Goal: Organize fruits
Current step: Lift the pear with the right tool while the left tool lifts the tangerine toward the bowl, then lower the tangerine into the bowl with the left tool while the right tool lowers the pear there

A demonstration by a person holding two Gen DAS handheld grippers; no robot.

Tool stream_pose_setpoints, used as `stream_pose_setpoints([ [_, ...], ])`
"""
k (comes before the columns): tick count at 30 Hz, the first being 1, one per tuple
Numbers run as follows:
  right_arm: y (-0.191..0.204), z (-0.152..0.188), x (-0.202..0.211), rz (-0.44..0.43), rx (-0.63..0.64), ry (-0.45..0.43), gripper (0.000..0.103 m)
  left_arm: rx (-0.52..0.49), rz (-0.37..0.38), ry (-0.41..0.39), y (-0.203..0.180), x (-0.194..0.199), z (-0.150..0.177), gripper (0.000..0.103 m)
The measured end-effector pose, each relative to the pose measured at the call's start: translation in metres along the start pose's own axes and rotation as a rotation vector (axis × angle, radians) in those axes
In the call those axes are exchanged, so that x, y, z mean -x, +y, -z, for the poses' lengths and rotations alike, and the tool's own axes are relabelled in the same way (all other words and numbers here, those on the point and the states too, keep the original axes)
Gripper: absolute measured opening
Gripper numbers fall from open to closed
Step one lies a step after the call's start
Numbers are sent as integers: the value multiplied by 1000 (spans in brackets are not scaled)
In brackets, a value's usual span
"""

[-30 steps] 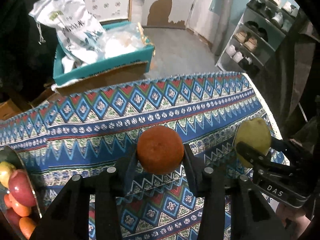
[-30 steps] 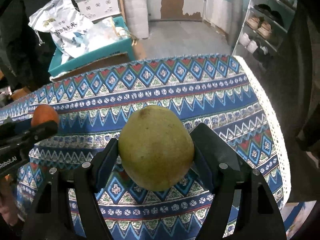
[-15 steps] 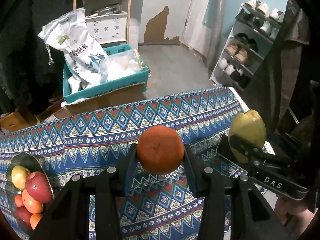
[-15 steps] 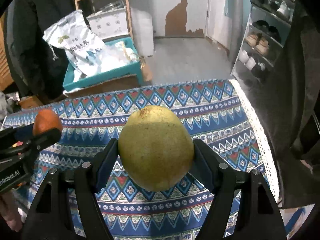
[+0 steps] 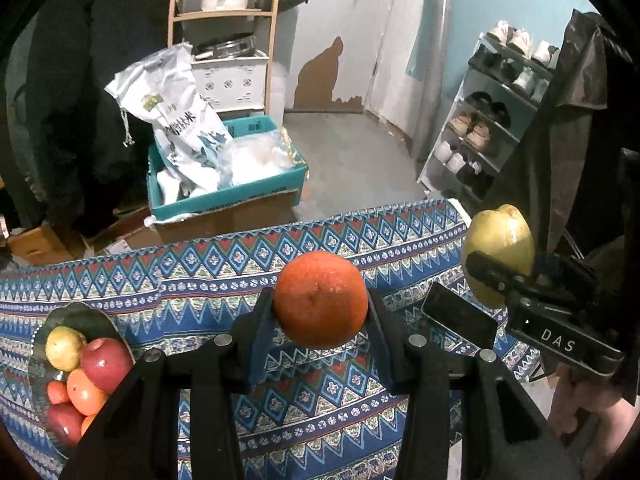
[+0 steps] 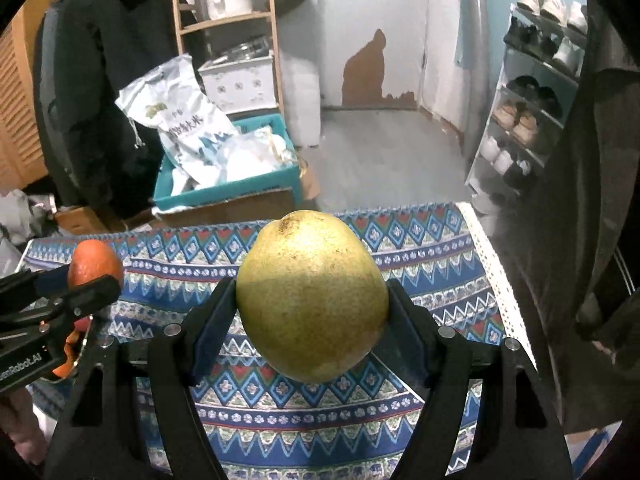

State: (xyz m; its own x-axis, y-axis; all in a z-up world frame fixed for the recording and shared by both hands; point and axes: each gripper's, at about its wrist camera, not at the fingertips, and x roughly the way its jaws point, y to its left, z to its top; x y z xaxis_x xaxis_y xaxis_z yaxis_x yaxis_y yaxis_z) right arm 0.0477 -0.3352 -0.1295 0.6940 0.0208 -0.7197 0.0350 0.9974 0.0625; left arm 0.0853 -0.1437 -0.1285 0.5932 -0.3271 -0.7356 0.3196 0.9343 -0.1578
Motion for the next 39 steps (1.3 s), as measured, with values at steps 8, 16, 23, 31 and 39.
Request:
stream_pose_setpoints([
  [8, 17, -8, 16, -33, 24, -36, 74, 6, -27, -40, 10, 23, 0, 45],
  [16, 51, -15, 19, -85, 66, -51, 74, 37, -55, -66, 33, 42, 2, 45],
  [23, 86, -19, 13, -143, 95, -46, 74, 82, -94, -77, 62, 55, 10, 45],
  [31, 129, -21, 4, -202, 141, -26, 74, 146, -144, -85, 102, 71, 22, 45],
  [39, 171, -22, 1, -254, 192, -14, 74, 205, -187, -95, 137, 85, 34, 45],
])
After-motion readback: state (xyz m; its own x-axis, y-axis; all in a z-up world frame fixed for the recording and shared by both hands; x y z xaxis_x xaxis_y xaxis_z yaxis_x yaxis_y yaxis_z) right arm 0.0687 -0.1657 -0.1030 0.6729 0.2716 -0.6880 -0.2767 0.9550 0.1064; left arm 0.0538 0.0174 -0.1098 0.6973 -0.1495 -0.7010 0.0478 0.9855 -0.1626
